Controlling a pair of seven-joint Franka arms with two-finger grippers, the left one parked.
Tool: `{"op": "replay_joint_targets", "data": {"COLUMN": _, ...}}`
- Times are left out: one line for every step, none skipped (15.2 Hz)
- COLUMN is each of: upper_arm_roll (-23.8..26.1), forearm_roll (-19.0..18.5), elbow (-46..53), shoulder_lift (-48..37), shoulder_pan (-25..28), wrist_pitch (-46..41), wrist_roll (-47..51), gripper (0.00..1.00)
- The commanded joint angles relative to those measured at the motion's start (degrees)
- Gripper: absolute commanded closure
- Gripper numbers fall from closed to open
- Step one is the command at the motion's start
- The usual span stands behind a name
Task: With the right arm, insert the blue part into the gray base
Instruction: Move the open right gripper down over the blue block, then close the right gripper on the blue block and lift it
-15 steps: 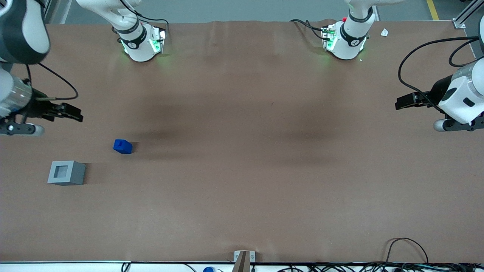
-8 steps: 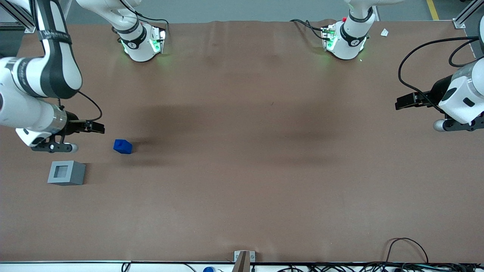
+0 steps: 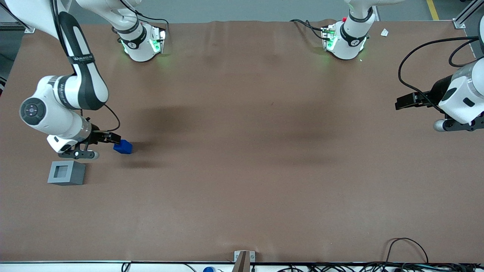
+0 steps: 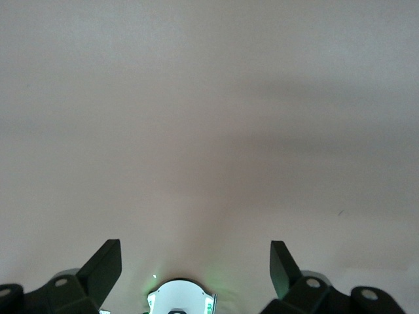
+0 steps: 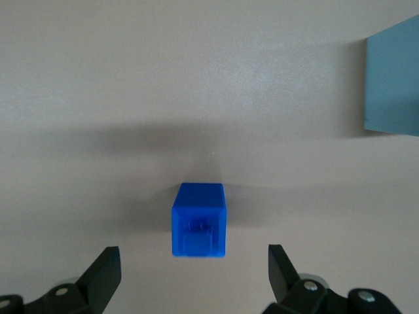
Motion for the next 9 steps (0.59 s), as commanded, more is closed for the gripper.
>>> {"op": "replay_joint_targets", "data": {"upper_arm_roll": 0.0, "forearm_roll": 1.1, "elbow": -2.0, "shoulder_lift": 1.9, "shoulder_pan": 0.2, "wrist_pitch": 5.1, "wrist_roll": 0.5, "gripper": 0.06}}
{"op": "replay_joint_targets", "data": {"upper_arm_roll": 0.0, "forearm_roll": 1.4, "elbow": -2.1, "shoulder_lift": 2.8, "shoulder_pan": 0.2, "wrist_pitch": 5.8, "wrist_roll": 0.5, "gripper": 0.08}}
{"op": "replay_joint_targets", "data": {"upper_arm_roll": 0.0, "forearm_roll": 1.8, "elbow": -2.1, "shoulder_lift": 3.4, "shoulder_pan": 0.2, "wrist_pitch": 6.1, "wrist_roll": 0.5, "gripper": 0.08}}
{"op": "replay_joint_targets", "data": {"upper_arm_roll": 0.0, "forearm_roll": 2.1, "elbow": -2.1, "shoulder_lift": 4.0, "shoulder_pan": 0.1, "wrist_pitch": 6.3, "wrist_roll": 0.5, "gripper": 0.10}}
{"op": "replay_joint_targets", "data": {"upper_arm_roll": 0.0, "forearm_roll": 2.6, "elbow": -2.4, "shoulder_lift": 4.5, "shoulder_pan": 0.2, "wrist_pitch": 6.3, "wrist_roll": 0.5, "gripper": 0.12}}
{"op": "replay_joint_targets", "data": {"upper_arm_roll": 0.0, "forearm_roll": 3.2, "elbow": -2.6, "shoulder_lift": 4.7, "shoulder_pan": 0.4, "wrist_pitch": 6.4, "wrist_roll": 0.5, "gripper": 0.14}}
{"op": "replay_joint_targets", "data": {"upper_arm_roll": 0.0, "forearm_roll": 3.3, "elbow": -2.7, "shoulder_lift": 5.1, "shoulder_pan": 0.4, "wrist_pitch": 6.3, "wrist_roll": 0.5, "gripper": 0.17}}
{"op": "replay_joint_targets", "data": {"upper_arm_roll": 0.0, "forearm_roll": 3.3, "elbow": -2.9, "shoulder_lift": 5.1, "shoulder_pan": 0.3, "wrist_pitch": 6.3, "wrist_roll": 0.4, "gripper": 0.20}}
{"op": "replay_joint_targets", "data": {"upper_arm_roll": -0.1, "forearm_roll": 3.3, "elbow": -3.1, "shoulder_lift": 5.4, "shoulder_pan": 0.3, "wrist_pitch": 6.3, "wrist_roll": 0.3, "gripper": 0.31}}
